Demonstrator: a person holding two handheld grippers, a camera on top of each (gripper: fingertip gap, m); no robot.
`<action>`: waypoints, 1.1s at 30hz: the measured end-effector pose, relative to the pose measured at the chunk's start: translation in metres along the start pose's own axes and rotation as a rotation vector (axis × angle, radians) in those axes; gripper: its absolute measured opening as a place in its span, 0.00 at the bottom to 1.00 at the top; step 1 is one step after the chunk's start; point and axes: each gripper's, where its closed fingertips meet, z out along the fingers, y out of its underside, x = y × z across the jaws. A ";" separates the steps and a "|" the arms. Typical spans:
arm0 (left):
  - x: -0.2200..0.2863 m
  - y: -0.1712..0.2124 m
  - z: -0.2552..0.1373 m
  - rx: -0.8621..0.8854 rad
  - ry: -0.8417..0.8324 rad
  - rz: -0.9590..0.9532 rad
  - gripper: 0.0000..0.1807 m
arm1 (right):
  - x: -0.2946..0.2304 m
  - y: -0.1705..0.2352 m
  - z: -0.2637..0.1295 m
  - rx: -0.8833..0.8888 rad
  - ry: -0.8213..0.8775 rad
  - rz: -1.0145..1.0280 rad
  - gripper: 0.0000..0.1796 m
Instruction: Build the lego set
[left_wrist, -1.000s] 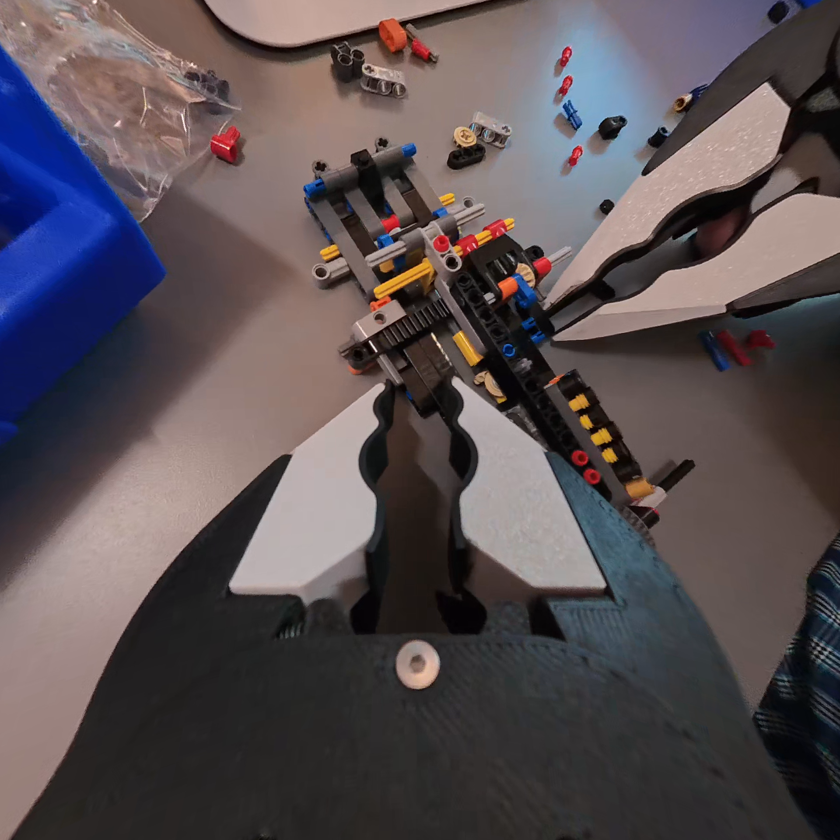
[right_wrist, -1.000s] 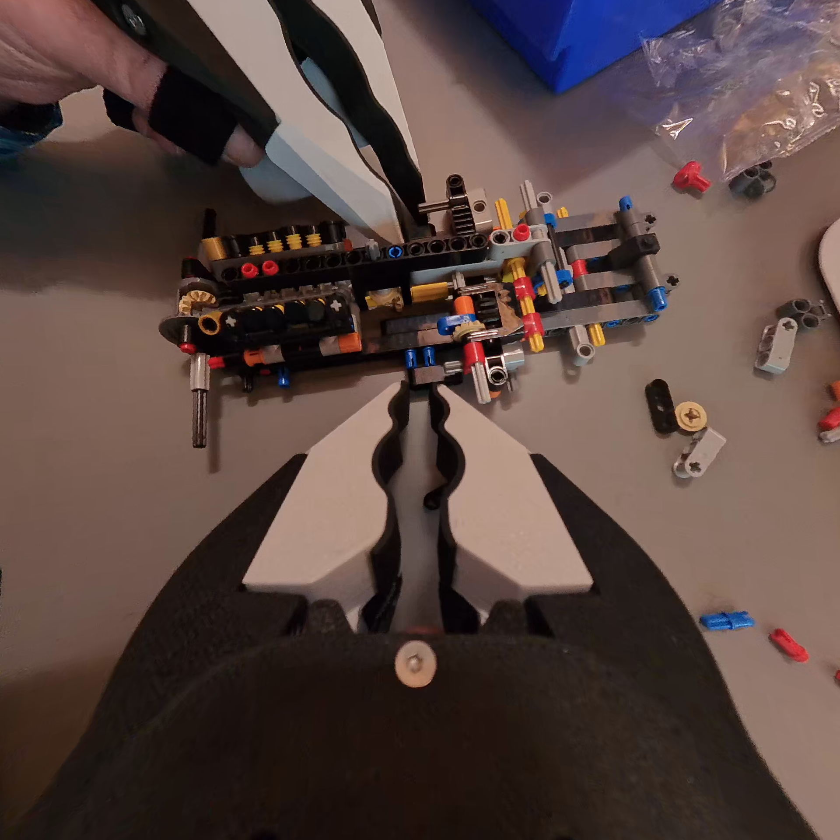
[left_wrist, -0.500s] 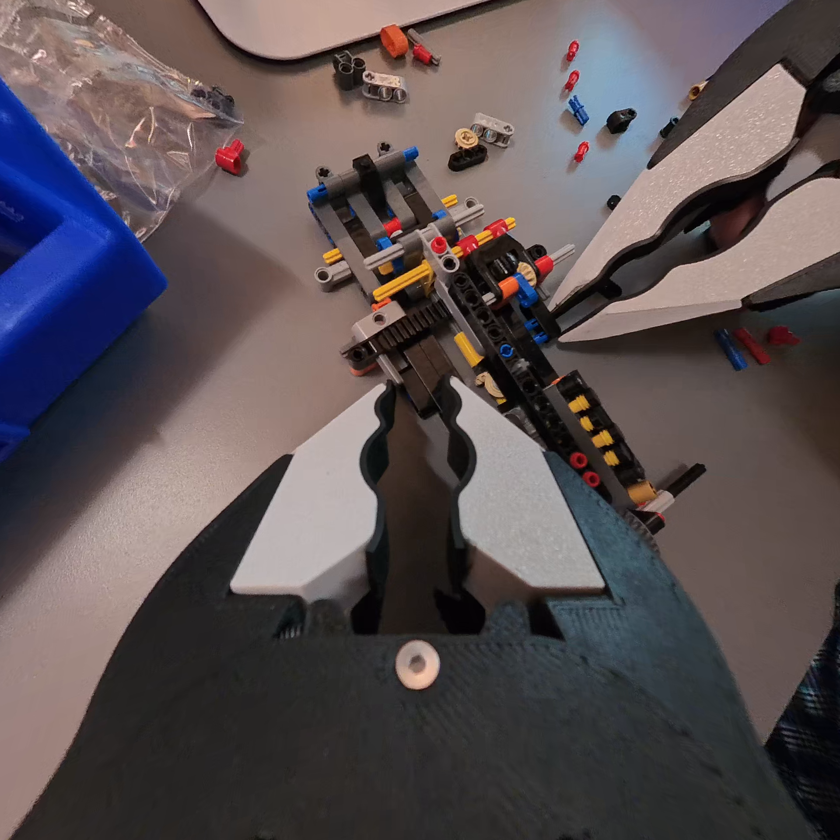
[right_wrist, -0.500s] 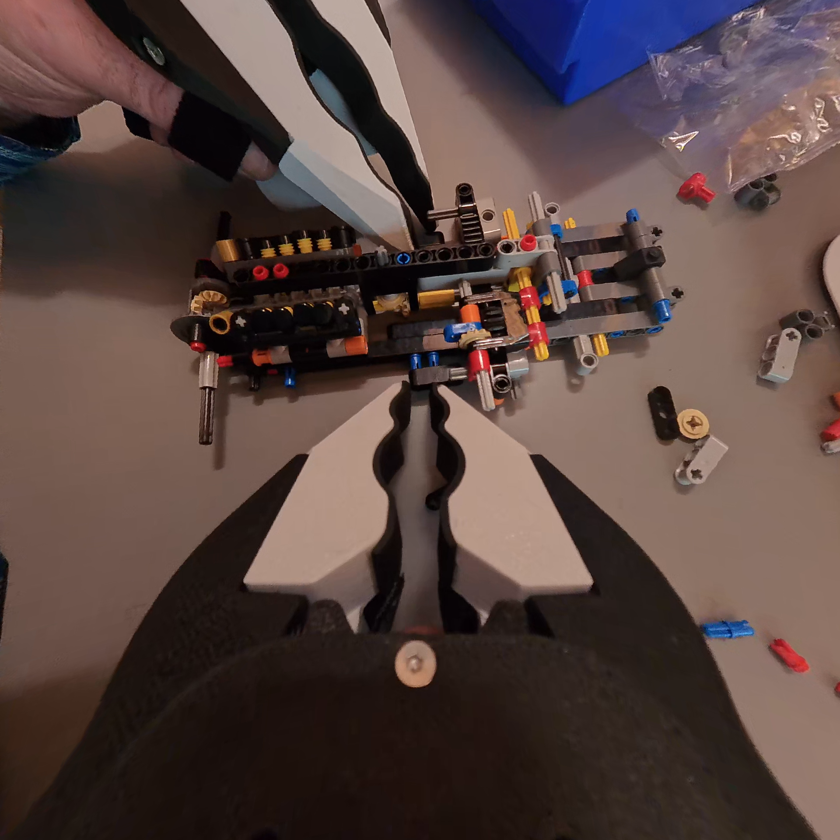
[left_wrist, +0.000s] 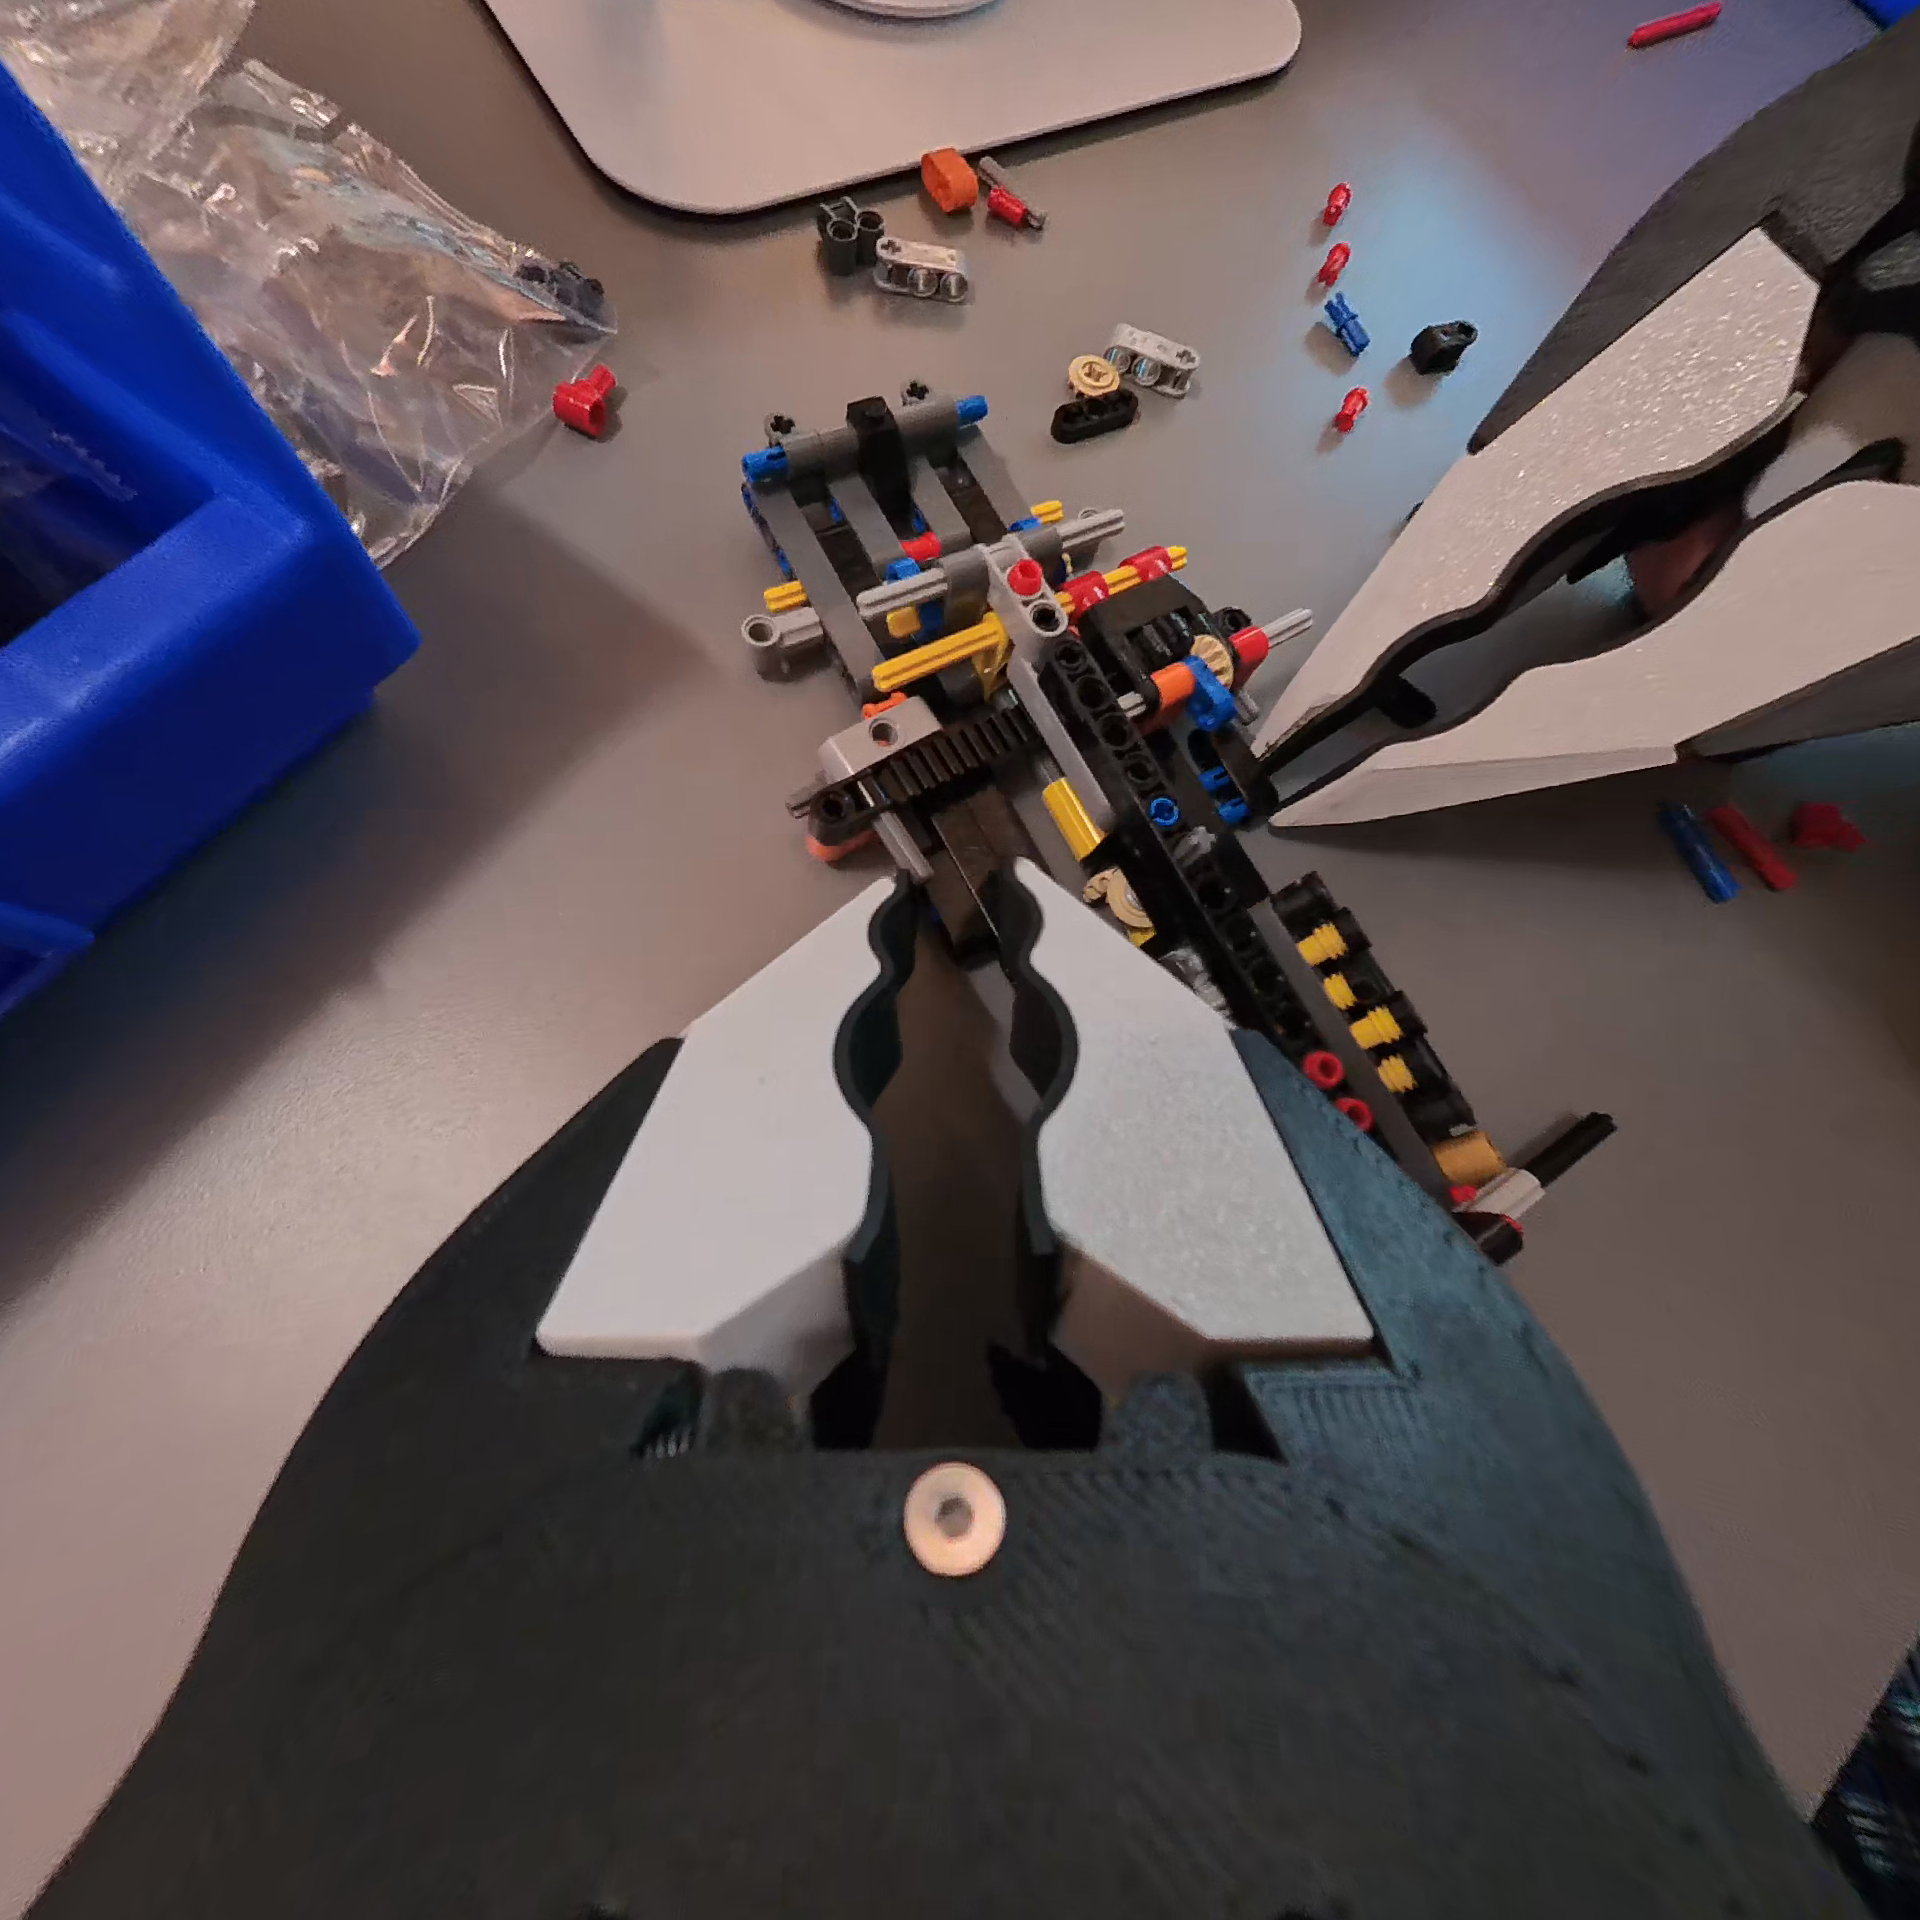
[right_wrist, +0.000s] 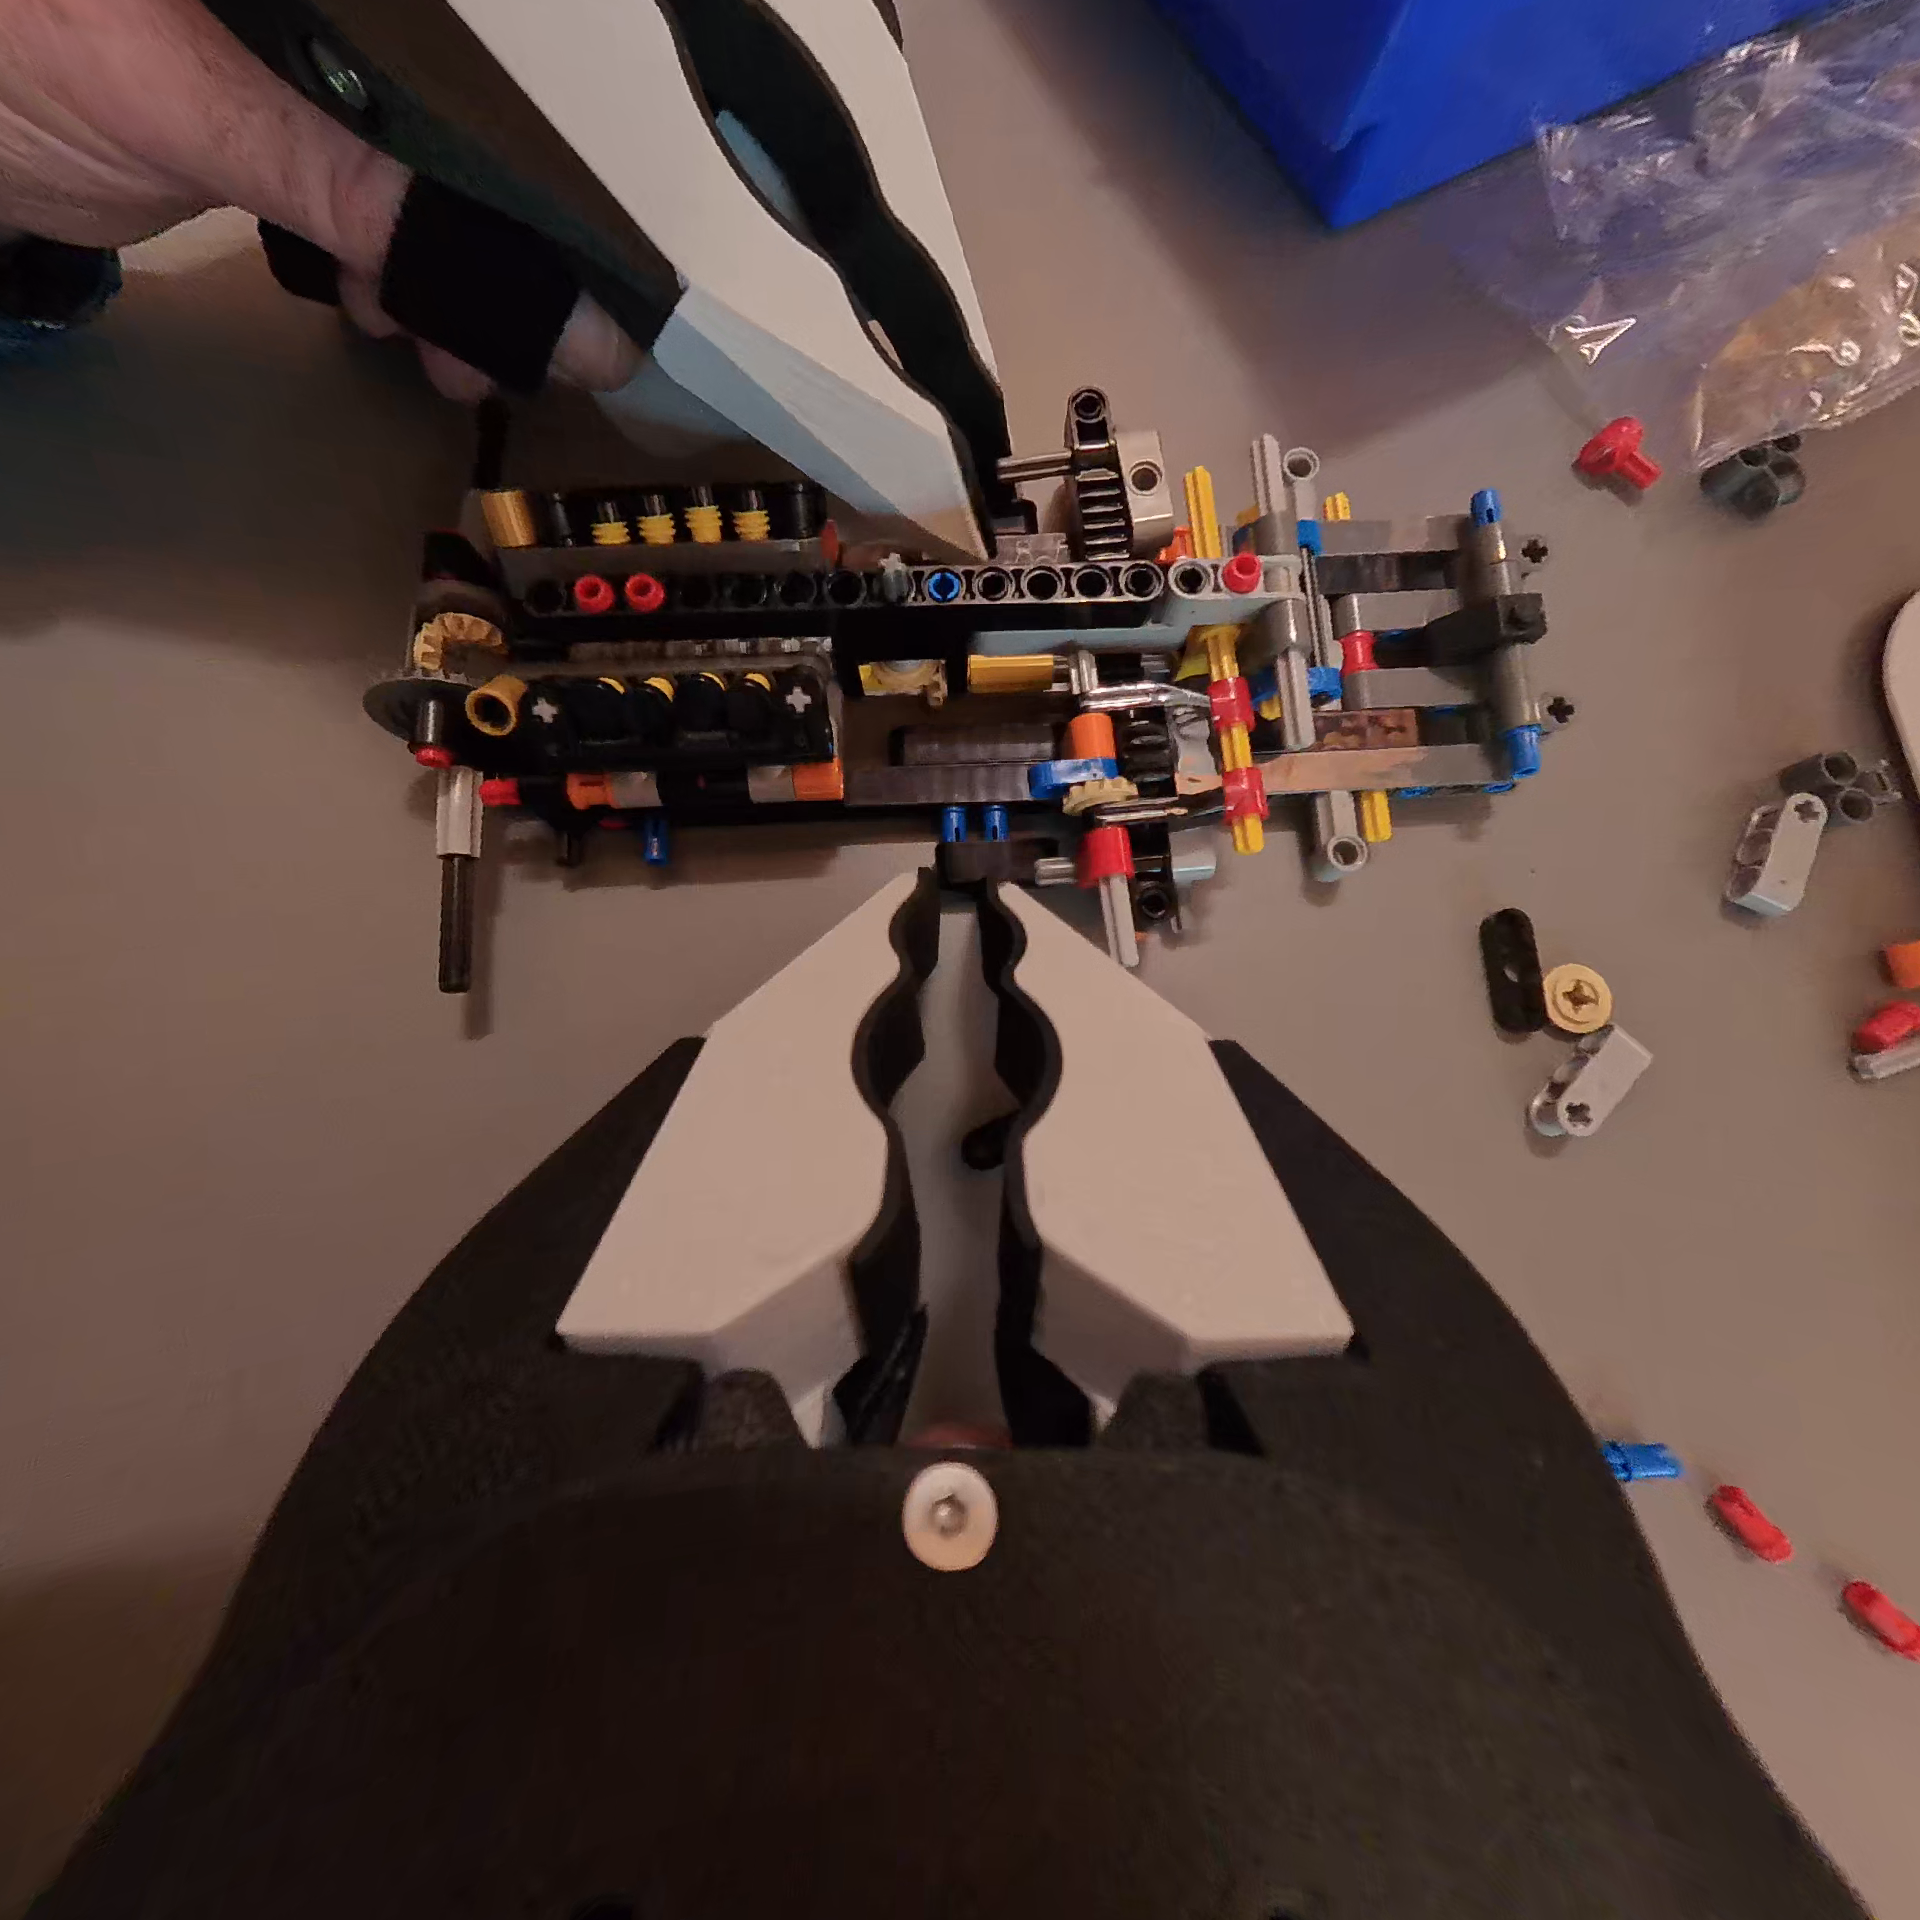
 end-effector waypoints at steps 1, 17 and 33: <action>-0.001 0.000 0.000 0.001 -0.009 0.004 0.07 | 0.000 0.000 0.000 0.000 -0.001 -0.004 0.02; -0.008 -0.001 0.001 -0.003 -0.155 0.088 0.03 | -0.002 -0.003 -0.001 0.010 -0.026 -0.017 0.02; -0.013 -0.002 0.000 -0.004 -0.293 0.178 0.01 | -0.003 -0.009 -0.004 0.031 -0.026 0.011 0.01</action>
